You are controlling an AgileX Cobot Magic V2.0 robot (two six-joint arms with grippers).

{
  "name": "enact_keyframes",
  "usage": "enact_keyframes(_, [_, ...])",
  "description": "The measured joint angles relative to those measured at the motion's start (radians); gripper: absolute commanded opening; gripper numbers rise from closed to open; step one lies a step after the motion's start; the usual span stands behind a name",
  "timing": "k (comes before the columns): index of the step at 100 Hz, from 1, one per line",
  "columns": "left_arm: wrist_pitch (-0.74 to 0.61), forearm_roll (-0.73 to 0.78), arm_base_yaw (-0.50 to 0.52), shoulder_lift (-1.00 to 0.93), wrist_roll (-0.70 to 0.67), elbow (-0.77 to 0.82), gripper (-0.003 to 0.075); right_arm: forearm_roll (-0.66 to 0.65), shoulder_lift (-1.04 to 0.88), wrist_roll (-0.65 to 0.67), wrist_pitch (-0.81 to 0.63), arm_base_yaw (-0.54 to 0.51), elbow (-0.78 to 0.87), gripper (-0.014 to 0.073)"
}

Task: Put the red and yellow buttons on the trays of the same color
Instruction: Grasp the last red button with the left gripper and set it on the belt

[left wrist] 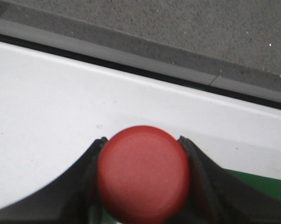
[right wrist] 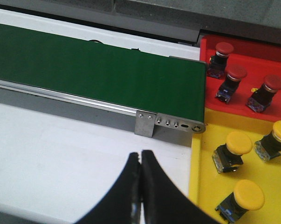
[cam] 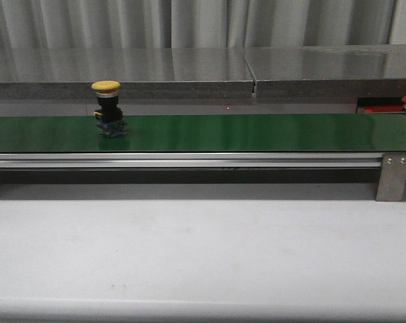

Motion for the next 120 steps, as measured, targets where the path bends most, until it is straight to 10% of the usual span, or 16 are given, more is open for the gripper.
enact_keyframes(40, [-0.289, -0.012, -0.113, -0.029, 0.002, 0.331, -0.0019, 0.0, 0.0, 0.0, 0.0, 0.0, 0.0, -0.0067])
enact_keyframes(89, [-0.357, -0.026, -0.115, 0.022, 0.002, 0.364, -0.0012, 0.0, 0.0, 0.0, 0.0, 0.0, 0.0, -0.0067])
enact_keyframes(120, [-0.344, -0.042, -0.119, 0.024, 0.002, 0.36, 0.0452, 0.0, 0.0, 0.0, 0.0, 0.0, 0.0, -0.0067])
